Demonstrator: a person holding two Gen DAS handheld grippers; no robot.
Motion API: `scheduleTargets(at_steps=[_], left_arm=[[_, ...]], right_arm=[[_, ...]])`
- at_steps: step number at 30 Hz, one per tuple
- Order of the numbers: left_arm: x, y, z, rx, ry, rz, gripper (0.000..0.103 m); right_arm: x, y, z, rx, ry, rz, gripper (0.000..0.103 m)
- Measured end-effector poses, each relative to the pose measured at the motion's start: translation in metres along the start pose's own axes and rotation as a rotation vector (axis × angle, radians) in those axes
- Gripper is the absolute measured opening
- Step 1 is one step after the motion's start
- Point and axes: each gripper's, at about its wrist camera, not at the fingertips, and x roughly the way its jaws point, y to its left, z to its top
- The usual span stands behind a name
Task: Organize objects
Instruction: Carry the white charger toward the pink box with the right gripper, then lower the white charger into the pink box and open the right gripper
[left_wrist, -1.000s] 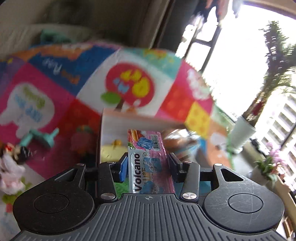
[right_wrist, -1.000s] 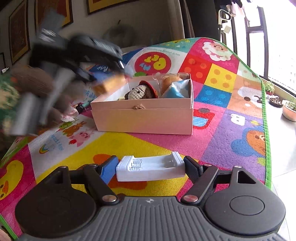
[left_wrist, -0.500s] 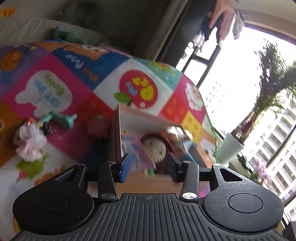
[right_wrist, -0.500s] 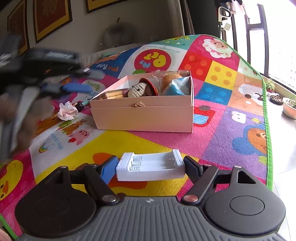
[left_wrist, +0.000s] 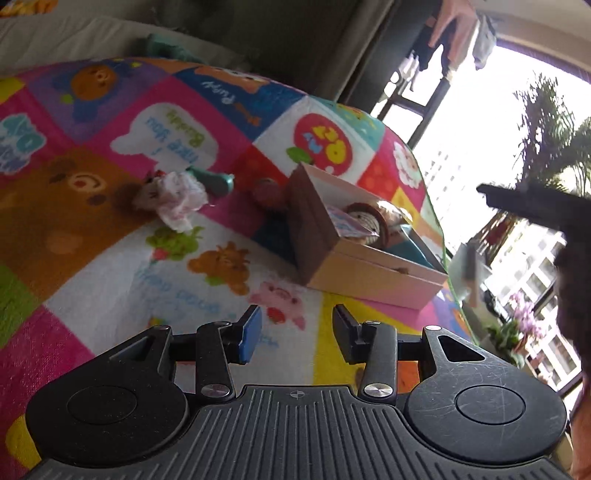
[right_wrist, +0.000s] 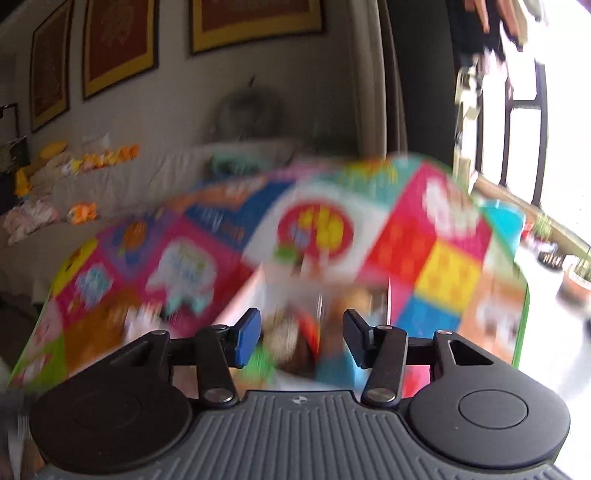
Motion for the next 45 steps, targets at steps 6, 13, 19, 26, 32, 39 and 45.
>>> scheduleTargets(at_steps=[6,13,19,26,32,39,45], left_arm=[[-0.003,0.012,-0.008,-0.026,0.011,-0.019,0.046],[0.006,0.011,-0.012,-0.034,0.044,-0.021,0.046],[0.009,-0.005,-0.014,0.020,0.065,-0.019,0.046],[0.001,-0.004,-0.016,0.020,0.065,0.004,0.046],[0.007,0.002,-0.020,-0.005,0.086,0.004,0.046],[0.007,0.006,-0.022,-0.027,0.089,0.005,0.045],[0.010,0.003,-0.022,-0.023,0.094,0.003,0.045]], right_arm=[[0.050,0.014,0.049,-0.051,0.019,-0.063,0.050],[0.020,0.020,-0.027,-0.136,0.096,-0.047,0.089],[0.032,0.034,-0.100,-0.092,0.236,-0.005,0.089],[0.078,0.039,-0.124,-0.013,0.297,-0.005,0.089],[0.073,0.045,-0.132,-0.104,0.310,-0.005,0.081],[0.022,0.037,-0.092,-0.081,0.236,0.081,0.080],[0.001,0.027,0.005,-0.037,-0.035,0.022,0.080]])
